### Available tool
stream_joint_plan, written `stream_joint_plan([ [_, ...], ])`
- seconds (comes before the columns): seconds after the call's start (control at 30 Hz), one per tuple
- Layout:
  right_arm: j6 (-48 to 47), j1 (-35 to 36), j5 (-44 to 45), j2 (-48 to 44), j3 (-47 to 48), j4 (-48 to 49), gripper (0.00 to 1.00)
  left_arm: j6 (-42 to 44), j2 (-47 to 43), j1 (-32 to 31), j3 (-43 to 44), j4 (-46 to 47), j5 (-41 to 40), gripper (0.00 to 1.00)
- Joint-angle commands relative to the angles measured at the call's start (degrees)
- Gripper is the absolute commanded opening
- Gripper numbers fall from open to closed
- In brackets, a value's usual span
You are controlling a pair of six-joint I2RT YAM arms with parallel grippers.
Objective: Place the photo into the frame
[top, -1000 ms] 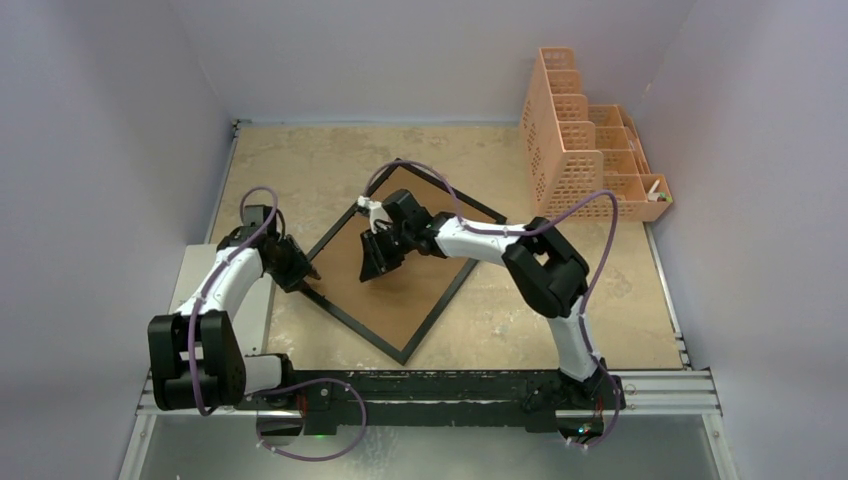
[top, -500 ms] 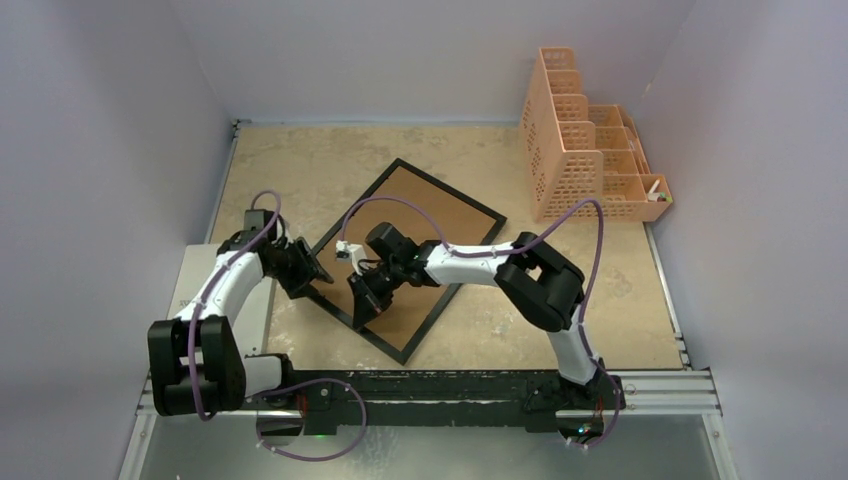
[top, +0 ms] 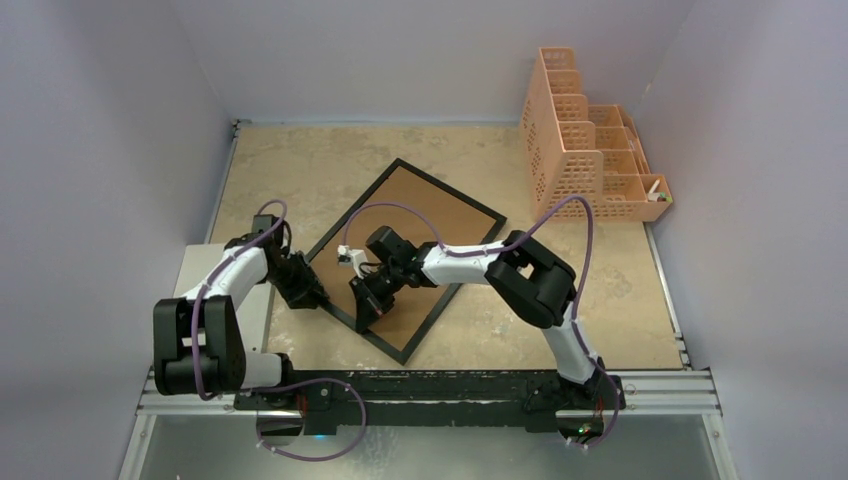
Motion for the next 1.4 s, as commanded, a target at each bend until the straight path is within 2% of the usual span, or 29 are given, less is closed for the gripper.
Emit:
stream_joint_plan([
  [0.0, -1.3, -0.8, 4.2, 3.9, -0.7, -4.0, 0.04, -1.8, 1.7, -1.6, 0.6, -0.9, -6.2, 0.35],
  [0.2, -1.7, -4.1, 6.2, 6.0, -2.4, -4.5, 0.02, -2.2, 1.6, -2.6, 1.0, -1.2, -7.6, 0.28],
  [1.07, -6.2, -9.5, 14.2, 8.8, -2.5, -9.4, 0.01, -3.1, 1.8, -2.8, 1.2, -1.8, -8.8, 0.24],
  [1.37, -3.8, -9.5, 16.0, 6.7, -4.6, -4.8, 0.03, -3.2, 1.8, -2.8, 1.2, -1.9, -8.7, 0.24],
])
